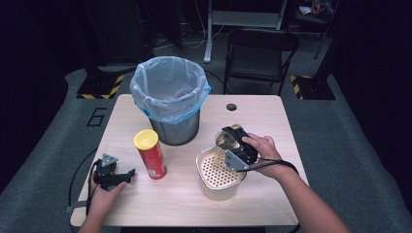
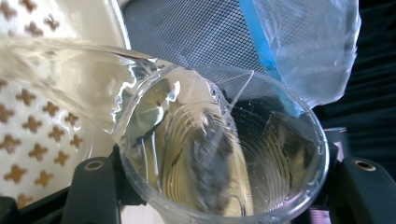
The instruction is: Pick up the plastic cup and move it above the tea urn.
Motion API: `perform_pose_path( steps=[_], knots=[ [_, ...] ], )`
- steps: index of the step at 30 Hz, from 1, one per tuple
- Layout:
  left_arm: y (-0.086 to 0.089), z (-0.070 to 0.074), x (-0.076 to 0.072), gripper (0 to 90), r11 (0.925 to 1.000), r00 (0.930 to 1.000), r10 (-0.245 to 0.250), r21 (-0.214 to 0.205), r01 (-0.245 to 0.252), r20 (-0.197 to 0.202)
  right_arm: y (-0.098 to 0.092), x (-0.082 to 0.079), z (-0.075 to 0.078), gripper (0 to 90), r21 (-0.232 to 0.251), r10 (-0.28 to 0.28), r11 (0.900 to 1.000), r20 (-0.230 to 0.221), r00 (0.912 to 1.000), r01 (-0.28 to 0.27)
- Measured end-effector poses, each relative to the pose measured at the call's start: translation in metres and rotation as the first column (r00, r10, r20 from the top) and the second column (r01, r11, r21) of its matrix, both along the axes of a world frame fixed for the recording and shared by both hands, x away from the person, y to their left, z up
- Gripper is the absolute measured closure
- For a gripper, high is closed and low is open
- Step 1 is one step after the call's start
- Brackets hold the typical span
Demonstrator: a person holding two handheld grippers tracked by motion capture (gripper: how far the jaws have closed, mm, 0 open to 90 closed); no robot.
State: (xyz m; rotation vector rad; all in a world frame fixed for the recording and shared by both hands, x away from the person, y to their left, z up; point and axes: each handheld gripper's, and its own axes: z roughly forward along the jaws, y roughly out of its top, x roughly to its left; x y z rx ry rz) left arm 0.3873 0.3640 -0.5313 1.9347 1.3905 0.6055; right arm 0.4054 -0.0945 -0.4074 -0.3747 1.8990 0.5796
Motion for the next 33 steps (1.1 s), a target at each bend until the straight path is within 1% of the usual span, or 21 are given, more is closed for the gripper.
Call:
perform_pose_path(
  steps=[2, 4, 6, 8, 10, 11, 12, 13, 14, 15, 16, 17, 18, 19, 20, 22, 24, 26, 27, 30, 33],
  knots=[
    [0.000, 0.000, 0.000, 11.5, 1.0000, 1.0000, 0.000, -0.001, 0.000, 0.002, 0.002, -0.004, -0.002, 34.7, -0.048, 0.005, 0.9988, 0.076, 0.9971, -0.001],
    [0.000, 0.000, 0.000, 11.5, 1.0000, 1.0000, -0.001, 0.001, 0.001, -0.001, 0.005, -0.009, -0.005, 34.7, -0.116, 0.012, 0.9933, 0.158, 0.9874, 0.006],
    [0.000, 0.000, 0.000, 11.5, 1.0000, 1.0000, 0.000, -0.002, 0.000, 0.002, 0.007, -0.011, -0.006, 34.7, -0.167, 0.029, 0.9860, 0.199, 0.9796, 0.005],
    [0.000, 0.000, 0.000, 11.5, 1.0000, 1.0000, 0.000, -0.001, 0.000, 0.002, 0.009, -0.015, -0.009, 34.8, -0.215, 0.045, 0.9765, 0.254, 0.9663, 0.011],
    [0.000, 0.000, 0.000, 11.5, 1.0000, 1.0000, 0.000, 0.000, 0.000, -0.001, 0.011, -0.019, -0.010, 34.8, -0.262, 0.070, 0.9650, 0.286, 0.9556, 0.008],
    [0.000, 0.000, 0.000, 11.5, 1.0000, 1.0000, 0.000, 0.000, 0.000, -0.001, 0.011, -0.020, -0.011, 34.9, -0.278, 0.082, 0.9604, 0.317, 0.9450, 0.010],
    [0.000, 0.000, 0.000, 11.5, 1.0000, 1.0000, 0.000, 0.000, 0.000, -0.001, 0.011, -0.020, -0.011, 34.9, -0.278, 0.082, 0.9604, 0.317, 0.9450, 0.010],
    [0.000, 0.000, 0.000, 11.5, 1.0000, 1.0000, 0.000, 0.000, 0.000, -0.001, 0.012, -0.023, -0.011, 34.8, -0.306, 0.097, 0.9520, 0.337, 0.9366, 0.011],
    [0.000, 0.000, 0.000, 11.5, 1.0000, 1.0000, -0.001, 0.000, 0.001, -0.001, 0.013, -0.023, -0.010, 34.7, -0.321, 0.109, 0.9470, 0.346, 0.9318, 0.008],
    [0.000, 0.000, 0.000, 11.5, 1.0000, 1.0000, 0.000, -0.002, 0.000, 0.002, 0.012, -0.025, -0.010, 34.6, -0.324, 0.114, 0.9462, 0.353, 0.9286, 0.007],
    [0.000, 0.000, 0.000, 11.5, 1.0000, 1.0000, 0.000, -0.001, 0.000, 0.002, 0.013, -0.026, -0.009, 34.5, -0.331, 0.118, 0.9436, 0.351, 0.9291, 0.005],
    [0.000, 0.000, 0.000, 11.5, 1.0000, 1.0000, 0.000, -0.002, 0.000, 0.002, 0.013, -0.026, -0.009, 34.4, -0.343, 0.126, 0.9394, 0.355, 0.9263, 0.004],
    [0.000, 0.000, 0.000, 11.5, 1.0000, 1.0000, 0.000, -0.002, 0.000, 0.002, 0.013, -0.026, -0.009, 34.4, -0.343, 0.126, 0.9394, 0.355, 0.9263, 0.004],
    [0.000, 0.000, 0.000, 11.5, 1.0000, 1.0000, -0.001, 0.001, 0.001, -0.001, 0.014, -0.026, -0.008, 34.3, -0.367, 0.144, 0.9302, 0.362, 0.9211, -0.001],
    [0.000, 0.000, 0.000, 11.5, 1.0000, 1.0000, 0.000, 0.001, 0.000, -0.001, 0.014, -0.027, -0.008, 34.2, -0.381, 0.154, 0.9248, 0.372, 0.9152, -0.001],
    [0.000, 0.000, 0.000, 11.5, 1.0000, 1.0000, 0.000, 0.001, 0.000, -0.001, 0.014, -0.027, -0.008, 34.1, -0.384, 0.154, 0.9233, 0.375, 0.9143, 0.002],
    [0.000, 0.000, 0.000, 11.5, 1.0000, 1.0000, -0.001, 0.001, 0.001, -0.001, 0.014, -0.028, -0.008, 34.0, -0.380, 0.155, 0.9252, 0.375, 0.9142, -0.001],
    [0.000, 0.000, 0.000, 11.5, 1.0000, 1.0000, 0.000, 0.001, 0.000, -0.001, 0.015, -0.029, -0.005, 33.8, -0.405, 0.177, 0.9145, 0.382, 0.9072, -0.008],
    [0.000, 0.000, 0.000, 11.5, 1.0000, 1.0000, 0.000, -0.003, 0.000, 0.005, 0.014, -0.029, -0.007, 33.8, -0.392, 0.166, 0.9201, 0.383, 0.9086, -0.002],
    [0.000, 0.000, 0.000, 11.5, 1.0000, 1.0000, 0.001, -0.001, -0.001, 0.003, 0.014, -0.031, -0.006, 33.8, -0.402, 0.175, 0.9155, 0.394, 0.9021, -0.002],
    [0.000, 0.000, 0.000, 11.5, 1.0000, 1.0000, 0.000, 0.000, 0.000, -0.001, 0.015, -0.033, -0.005, 33.7, -0.404, 0.180, 0.9148, 0.403, 0.8974, -0.002]
  ],
)
